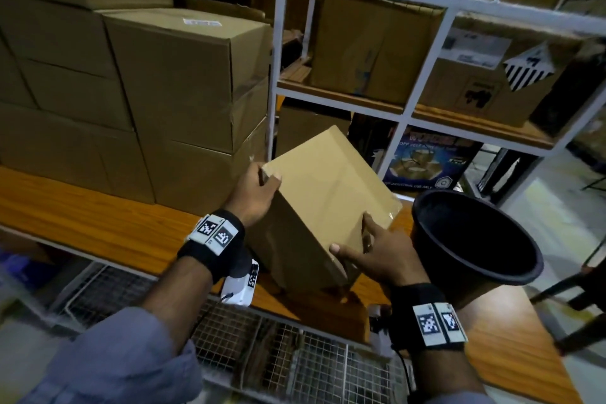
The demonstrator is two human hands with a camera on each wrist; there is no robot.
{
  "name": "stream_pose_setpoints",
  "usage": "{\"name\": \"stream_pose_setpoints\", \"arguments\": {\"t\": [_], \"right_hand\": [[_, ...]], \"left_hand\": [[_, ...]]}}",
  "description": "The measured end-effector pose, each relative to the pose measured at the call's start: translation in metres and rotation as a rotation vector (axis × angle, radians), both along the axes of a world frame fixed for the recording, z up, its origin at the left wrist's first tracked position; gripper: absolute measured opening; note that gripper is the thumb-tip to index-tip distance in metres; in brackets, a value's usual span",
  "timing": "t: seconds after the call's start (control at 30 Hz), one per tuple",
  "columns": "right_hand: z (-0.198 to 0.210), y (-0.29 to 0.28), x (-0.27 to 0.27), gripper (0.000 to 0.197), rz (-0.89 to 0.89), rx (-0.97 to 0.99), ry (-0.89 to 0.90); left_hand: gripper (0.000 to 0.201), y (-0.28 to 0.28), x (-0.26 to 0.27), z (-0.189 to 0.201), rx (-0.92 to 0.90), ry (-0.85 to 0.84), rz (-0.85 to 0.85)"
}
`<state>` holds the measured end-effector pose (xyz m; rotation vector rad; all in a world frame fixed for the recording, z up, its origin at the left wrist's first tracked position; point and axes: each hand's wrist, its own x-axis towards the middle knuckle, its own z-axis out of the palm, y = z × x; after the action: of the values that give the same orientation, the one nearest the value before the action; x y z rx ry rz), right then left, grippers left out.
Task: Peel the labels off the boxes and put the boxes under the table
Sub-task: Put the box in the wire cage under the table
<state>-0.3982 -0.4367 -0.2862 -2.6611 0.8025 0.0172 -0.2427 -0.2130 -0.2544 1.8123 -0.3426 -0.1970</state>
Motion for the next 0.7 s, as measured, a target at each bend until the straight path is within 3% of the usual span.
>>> {"name": "stream_pose_setpoints", "arguments": {"t": [0.07, 0.13, 0.2, 0.27, 0.4, 0.57, 0.7], "right_hand": [[0.008, -0.003, -0.001, 0.121, 0.025, -0.069, -0.042], [0.01, -0.006, 0.004, 0.116, 0.059, 0.001, -0.106], [0.006, -0.013, 0.012, 0.12, 0.041, 0.025, -0.17], [0.004, -0.019, 0.019, 0.128, -0.007, -0.028, -0.179], [0.014, -0.027, 0.03, 0.123, -0.042, -0.052, -0.133], [0.017, -0.033, 0.049, 0.168, -0.033, 0.107, -0.1], [0.013, -0.025, 0.039, 0.175, -0.077, 0.027, -0.201]], "left_hand": [[0.022, -0.002, 0.0, 0.0, 0.013, -0.016, -0.027], [0.032, -0.007, 0.0, -0.001, 0.025, -0.016, -0.061], [0.052, -0.012, 0.005, -0.004, 0.034, -0.026, -0.087], [0.059, -0.017, 0.01, -0.007, 0.043, -0.042, -0.098], [0.028, -0.024, 0.013, 0.005, -0.004, -0.045, -0.103], [0.03, -0.027, 0.022, 0.02, -0.037, -0.059, -0.104], [0.033, -0.015, 0.031, 0.021, -0.018, -0.062, -0.165]]}}
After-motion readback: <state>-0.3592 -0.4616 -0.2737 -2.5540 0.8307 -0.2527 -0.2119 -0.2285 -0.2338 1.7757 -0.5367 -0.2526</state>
